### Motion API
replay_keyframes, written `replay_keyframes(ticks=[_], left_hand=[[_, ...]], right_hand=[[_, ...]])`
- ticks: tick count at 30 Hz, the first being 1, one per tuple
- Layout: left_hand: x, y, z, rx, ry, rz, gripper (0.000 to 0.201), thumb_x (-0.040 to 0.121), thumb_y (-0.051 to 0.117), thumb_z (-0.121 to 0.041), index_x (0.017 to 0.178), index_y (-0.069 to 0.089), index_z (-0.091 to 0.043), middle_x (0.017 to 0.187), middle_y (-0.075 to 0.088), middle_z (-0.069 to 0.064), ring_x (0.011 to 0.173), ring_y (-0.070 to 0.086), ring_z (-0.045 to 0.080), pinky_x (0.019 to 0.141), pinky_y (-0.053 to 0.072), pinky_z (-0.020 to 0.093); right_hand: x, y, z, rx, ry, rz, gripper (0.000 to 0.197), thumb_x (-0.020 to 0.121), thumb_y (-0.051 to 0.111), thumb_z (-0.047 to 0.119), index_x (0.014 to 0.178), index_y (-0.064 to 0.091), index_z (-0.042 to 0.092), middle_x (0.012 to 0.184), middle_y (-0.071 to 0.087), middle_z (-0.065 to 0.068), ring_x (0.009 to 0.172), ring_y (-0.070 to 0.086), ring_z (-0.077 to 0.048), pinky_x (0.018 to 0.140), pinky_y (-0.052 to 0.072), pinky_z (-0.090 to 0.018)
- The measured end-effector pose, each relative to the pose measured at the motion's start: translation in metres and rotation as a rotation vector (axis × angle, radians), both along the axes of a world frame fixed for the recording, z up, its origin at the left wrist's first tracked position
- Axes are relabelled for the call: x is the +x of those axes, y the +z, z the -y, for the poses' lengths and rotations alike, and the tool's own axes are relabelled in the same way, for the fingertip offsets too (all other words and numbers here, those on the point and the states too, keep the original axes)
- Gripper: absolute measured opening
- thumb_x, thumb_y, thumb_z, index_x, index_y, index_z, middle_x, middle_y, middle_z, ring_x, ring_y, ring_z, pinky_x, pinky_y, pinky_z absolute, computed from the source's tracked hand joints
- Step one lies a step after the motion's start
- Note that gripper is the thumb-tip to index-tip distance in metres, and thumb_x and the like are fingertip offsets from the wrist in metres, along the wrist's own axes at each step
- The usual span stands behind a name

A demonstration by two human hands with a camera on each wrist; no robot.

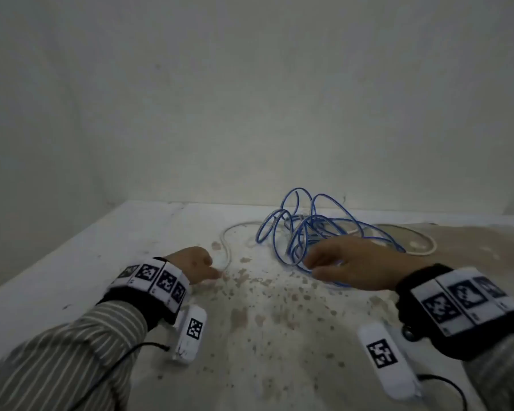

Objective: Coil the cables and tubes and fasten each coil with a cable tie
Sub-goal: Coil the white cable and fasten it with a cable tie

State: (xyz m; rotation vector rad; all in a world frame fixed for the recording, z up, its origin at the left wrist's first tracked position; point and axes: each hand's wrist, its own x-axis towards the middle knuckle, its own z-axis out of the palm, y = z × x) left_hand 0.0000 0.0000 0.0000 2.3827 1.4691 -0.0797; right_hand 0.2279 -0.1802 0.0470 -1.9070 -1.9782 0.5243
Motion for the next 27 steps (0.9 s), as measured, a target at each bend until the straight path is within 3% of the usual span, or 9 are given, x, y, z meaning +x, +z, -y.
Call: replay_keyframes(ticks=[4,6,9,11,13,17,19,23,27], left_hand=[[0.001,-0.013,-0.016,0.009,-0.034,-0.219,0.024,0.085,0.063,-0.034,0.092,0.053,-0.012,0.093,0.052,0.007,0.078,0.051,0.020,0.066,0.041,0.024],[0.003,-0.017,-0.021,0.052,-0.060,-0.265,0.021,0.085,0.063,-0.025,0.096,0.062,-0.008,0.103,0.061,0.006,0.087,0.057,0.021,0.074,0.047,0.027],[0.012,-0.010,-0.015,0.060,-0.160,-0.208,0.023,0.090,0.054,-0.018,0.109,0.063,-0.009,0.116,0.062,0.007,0.096,0.058,0.020,0.079,0.043,0.024],[0.020,0.002,-0.006,0.012,-0.203,-0.049,0.017,0.094,0.049,-0.022,0.106,0.058,-0.015,0.106,0.065,0.006,0.086,0.057,0.016,0.072,0.041,0.020],[0.025,0.015,0.006,-0.089,-0.245,0.168,0.010,0.095,0.047,-0.026,0.097,0.054,-0.019,0.080,0.065,0.002,0.069,0.056,0.011,0.062,0.039,0.019],[0.030,0.036,0.028,-0.231,-0.367,0.496,0.019,0.096,0.046,-0.022,0.087,0.060,-0.014,0.055,0.045,-0.006,0.050,0.048,0.010,0.058,0.040,0.021],[0.031,0.043,0.036,-0.338,-0.385,0.665,0.022,0.096,0.044,-0.016,0.084,0.061,-0.008,0.048,0.038,-0.010,0.045,0.035,0.007,0.051,0.033,0.019],[0.029,0.064,0.050,-0.431,-0.423,0.986,0.026,0.095,0.041,-0.020,0.077,0.053,-0.006,0.047,0.033,-0.010,0.045,0.025,0.007,0.045,0.023,0.018],[0.025,0.085,0.053,-0.646,-0.374,1.304,0.018,0.082,0.040,-0.026,0.069,0.048,-0.015,0.051,0.032,-0.007,0.041,0.023,0.006,0.046,0.019,0.021]], right_hand=[[-0.015,-0.006,-0.029,-0.096,0.050,0.007,0.016,0.087,0.058,0.038,0.102,0.061,0.033,0.107,0.063,0.014,0.099,0.059,-0.002,0.091,0.049,-0.029],[-0.018,-0.008,-0.041,-0.107,0.045,-0.015,0.019,0.088,0.059,0.037,0.106,0.061,0.030,0.109,0.063,0.012,0.101,0.059,-0.003,0.092,0.049,-0.030],[-0.025,-0.009,-0.050,-0.092,0.051,-0.045,0.023,0.089,0.058,0.036,0.110,0.060,0.028,0.111,0.061,0.013,0.106,0.057,-0.004,0.093,0.047,-0.028],[-0.029,-0.009,-0.054,-0.083,0.060,-0.050,0.028,0.089,0.058,0.036,0.115,0.057,0.031,0.113,0.055,0.017,0.110,0.054,-0.003,0.091,0.047,-0.028],[-0.032,-0.009,-0.058,-0.055,0.075,-0.035,0.034,0.088,0.059,0.037,0.121,0.052,0.035,0.123,0.050,0.015,0.115,0.050,-0.003,0.093,0.047,-0.032],[-0.031,-0.008,-0.063,0.056,0.093,-0.119,0.028,0.086,0.062,0.027,0.111,0.052,0.035,0.126,0.050,0.009,0.120,0.045,-0.008,0.088,0.040,-0.028],[-0.028,-0.006,-0.063,0.121,0.073,-0.223,0.021,0.086,0.062,0.024,0.103,0.053,0.033,0.119,0.053,0.011,0.117,0.047,-0.004,0.085,0.043,-0.027],[-0.024,-0.004,-0.062,0.165,0.080,-0.229,0.014,0.090,0.058,0.020,0.103,0.060,0.025,0.099,0.057,0.019,0.087,0.053,0.012,0.079,0.038,-0.016],[-0.022,-0.015,-0.059,0.128,0.060,-0.420,0.008,0.094,0.050,0.021,0.090,0.057,0.021,0.100,0.069,0.006,0.098,0.062,-0.008,0.088,0.045,-0.028]])
